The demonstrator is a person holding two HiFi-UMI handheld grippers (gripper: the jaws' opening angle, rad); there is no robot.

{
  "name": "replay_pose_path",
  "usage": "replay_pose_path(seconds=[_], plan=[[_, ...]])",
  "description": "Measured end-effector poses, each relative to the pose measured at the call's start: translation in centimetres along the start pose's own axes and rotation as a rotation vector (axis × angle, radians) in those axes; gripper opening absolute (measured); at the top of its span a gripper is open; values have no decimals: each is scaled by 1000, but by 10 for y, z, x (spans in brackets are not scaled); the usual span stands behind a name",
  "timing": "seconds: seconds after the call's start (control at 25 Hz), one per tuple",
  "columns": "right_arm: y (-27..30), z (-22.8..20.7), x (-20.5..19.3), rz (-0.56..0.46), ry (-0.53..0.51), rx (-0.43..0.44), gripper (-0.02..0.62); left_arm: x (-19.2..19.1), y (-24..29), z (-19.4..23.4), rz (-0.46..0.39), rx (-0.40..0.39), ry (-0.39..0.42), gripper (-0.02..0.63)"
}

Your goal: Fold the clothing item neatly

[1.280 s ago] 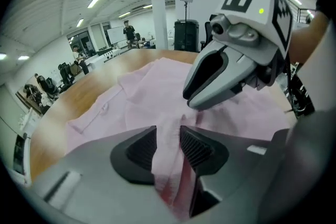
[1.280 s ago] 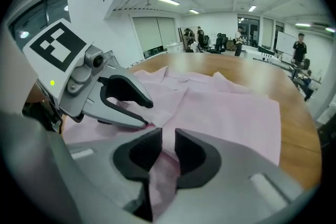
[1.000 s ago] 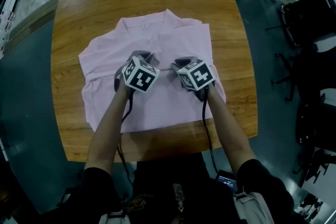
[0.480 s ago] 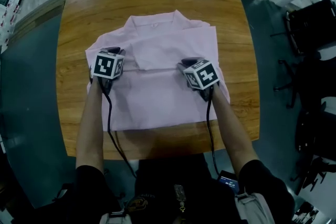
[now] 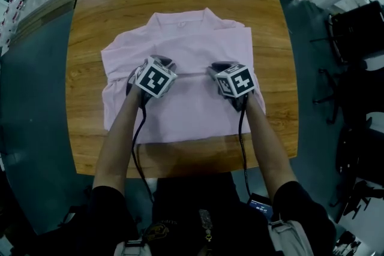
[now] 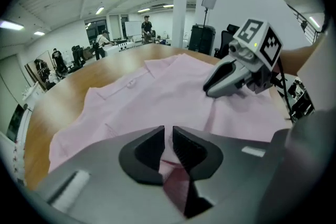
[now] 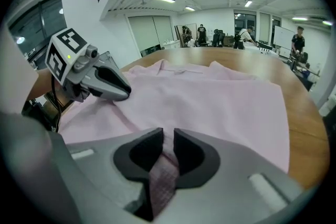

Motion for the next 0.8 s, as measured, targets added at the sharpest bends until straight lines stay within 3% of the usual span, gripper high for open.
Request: replay_pose_path(seconds=[0.16, 0.32, 0.56, 0.8], plan=[[-1, 0, 0, -7, 6, 18, 66, -13, 4, 8, 26, 25, -21, 57], [-22, -7, 13, -59, 32, 22, 66, -5, -27, 34, -61, 55, -56, 57], [-40, -7, 65, -109, -27, -29, 66, 11, -73, 87, -174, 136, -113, 25], [-41, -36, 125, -149, -126, -46, 67, 37, -60, 119, -132, 150, -67, 51]])
Point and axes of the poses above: the fingertips, and each gripper's own axes: y forward along the fingers, z to its left, x out of its top, the point moved 2 cm from there along -y, backward along the fingers, and after that the axes turned 5 degrees about -y, right-handed, at the moved point
